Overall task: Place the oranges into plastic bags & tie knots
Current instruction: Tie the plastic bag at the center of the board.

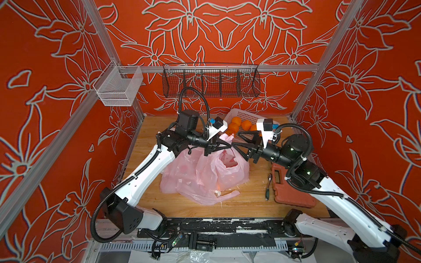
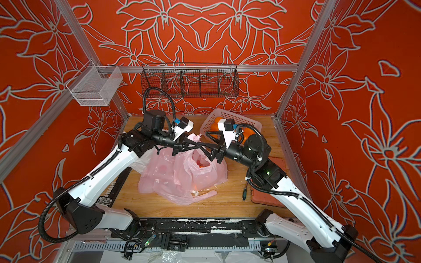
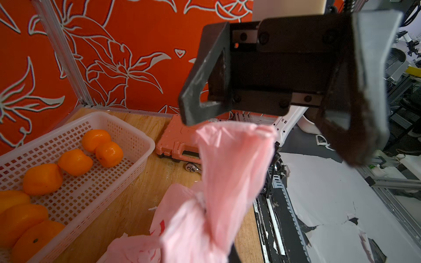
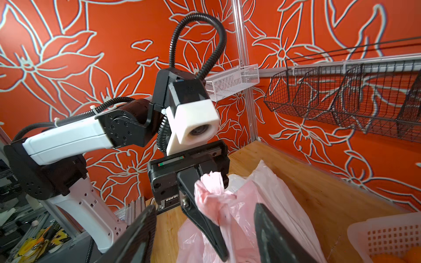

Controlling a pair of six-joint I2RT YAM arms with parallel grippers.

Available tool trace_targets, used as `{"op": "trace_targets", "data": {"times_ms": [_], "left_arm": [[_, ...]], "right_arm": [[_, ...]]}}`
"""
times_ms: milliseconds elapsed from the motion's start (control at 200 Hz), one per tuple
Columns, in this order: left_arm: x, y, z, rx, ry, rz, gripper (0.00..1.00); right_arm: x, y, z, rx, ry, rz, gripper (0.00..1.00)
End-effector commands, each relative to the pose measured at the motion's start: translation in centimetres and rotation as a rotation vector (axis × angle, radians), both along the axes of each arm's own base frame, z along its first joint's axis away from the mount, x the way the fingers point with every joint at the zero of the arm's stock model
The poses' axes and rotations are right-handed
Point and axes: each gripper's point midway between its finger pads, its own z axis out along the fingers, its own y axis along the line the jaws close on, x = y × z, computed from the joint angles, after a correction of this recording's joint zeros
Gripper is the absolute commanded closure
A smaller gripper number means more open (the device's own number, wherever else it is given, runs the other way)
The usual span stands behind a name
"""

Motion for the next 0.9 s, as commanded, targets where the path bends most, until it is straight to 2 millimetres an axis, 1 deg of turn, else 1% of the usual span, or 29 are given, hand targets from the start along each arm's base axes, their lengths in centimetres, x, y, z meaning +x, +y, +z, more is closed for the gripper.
{"op": "trace_targets", "data": {"times_ms": [0,80,160,235,360,400,505,585,590,650,701,776,891], "left_arm": [[-0.9,-0.1,0.2,-0.008,-0.014,-0.028,1.00],[-0.9,0.0,0.2,-0.007,-0.018,-0.027,1.00],[-0.8,0.0,0.1,-0.004,-0.019,-0.027,1.00],[-0.8,-0.1,0.1,-0.004,-0.017,-0.029,1.00],[-0.8,-0.1,0.0,-0.002,-0.017,-0.029,1.00],[-0.9,-0.1,0.1,-0.003,-0.020,-0.028,1.00],[-0.9,0.0,0.1,-0.003,-0.022,-0.028,1.00],[-1.1,0.0,0.2,-0.010,-0.024,-0.032,1.00],[-1.1,0.0,0.2,-0.010,-0.023,-0.033,0.99],[-1.3,0.0,0.4,-0.023,-0.026,-0.040,0.76],[-1.4,0.0,0.7,-0.040,-0.029,-0.040,0.66],[-1.4,0.0,1.1,-0.065,-0.032,-0.029,0.57],[-1.1,-0.1,1.6,-0.090,-0.039,0.011,0.52]], "right_arm": [[-0.1,0.7,2.1,0.062,0.003,0.038,0.32],[0.0,1.1,2.1,0.071,0.009,0.052,0.36],[-0.1,1.2,2.5,0.093,0.007,0.067,0.43],[-0.2,1.4,2.9,0.114,0.005,0.080,0.48],[-0.2,1.4,2.8,0.123,0.013,0.085,0.64],[-0.1,1.4,2.6,0.126,0.016,0.081,0.73],[0.1,1.1,1.8,0.116,0.035,0.056,0.91],[0.5,0.6,1.1,0.115,0.057,0.017,1.00],[0.5,0.6,1.0,0.114,0.060,0.015,1.00],[0.6,0.2,0.8,0.121,0.070,-0.007,1.00],[0.8,-0.1,0.5,0.129,0.085,-0.025,1.00],[0.9,-0.4,0.1,0.136,0.100,-0.044,1.00],[1.1,-0.9,-0.3,0.147,0.120,-0.077,1.00]]}}
